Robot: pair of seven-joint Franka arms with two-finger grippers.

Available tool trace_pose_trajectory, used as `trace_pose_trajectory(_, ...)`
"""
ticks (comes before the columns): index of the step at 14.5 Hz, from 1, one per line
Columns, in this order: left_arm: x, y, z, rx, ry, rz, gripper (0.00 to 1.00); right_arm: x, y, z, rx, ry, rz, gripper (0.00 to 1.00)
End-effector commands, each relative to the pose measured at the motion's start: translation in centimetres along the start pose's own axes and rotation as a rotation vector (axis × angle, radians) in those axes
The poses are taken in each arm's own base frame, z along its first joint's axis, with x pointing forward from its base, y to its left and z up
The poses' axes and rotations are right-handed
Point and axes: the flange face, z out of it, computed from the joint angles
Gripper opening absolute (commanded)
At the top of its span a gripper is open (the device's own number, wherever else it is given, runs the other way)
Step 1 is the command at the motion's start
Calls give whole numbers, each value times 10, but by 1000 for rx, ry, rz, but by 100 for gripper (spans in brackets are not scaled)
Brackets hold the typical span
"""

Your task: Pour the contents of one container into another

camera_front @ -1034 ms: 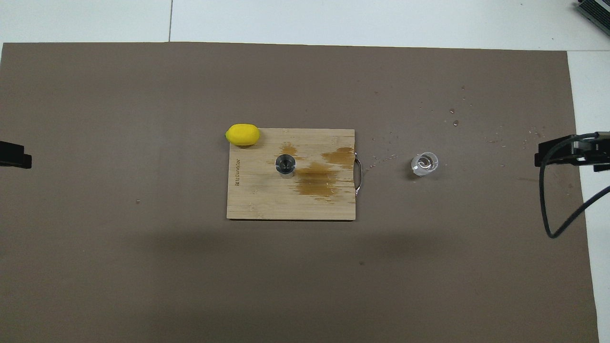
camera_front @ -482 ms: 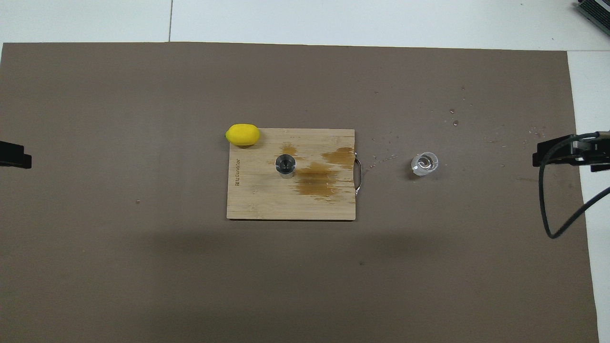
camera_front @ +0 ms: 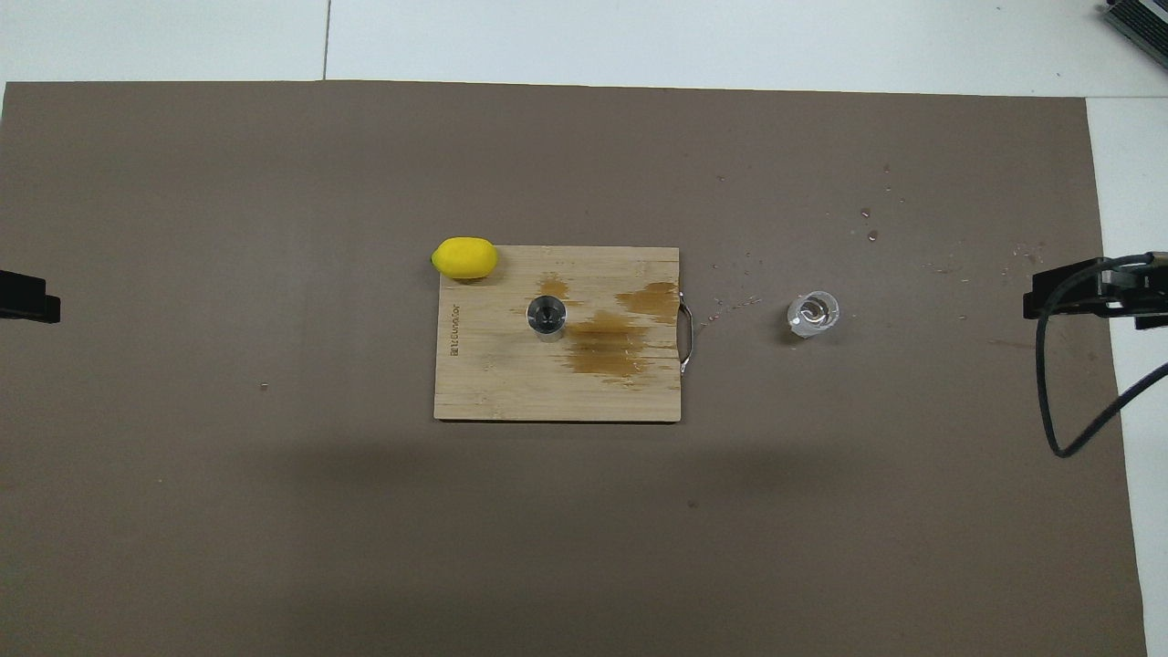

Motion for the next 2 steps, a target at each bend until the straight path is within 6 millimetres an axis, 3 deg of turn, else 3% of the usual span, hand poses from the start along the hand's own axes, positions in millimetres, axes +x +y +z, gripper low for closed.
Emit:
trace_pose_trajectory(1, -5, 0, -5, 5, -7, -11, 100, -4, 3, -4, 7, 11, -3, 100)
trace_pose_trajectory(2, -5, -1, -5, 4, -7, -12, 100, -5, 3, -5, 7, 11, -3, 100)
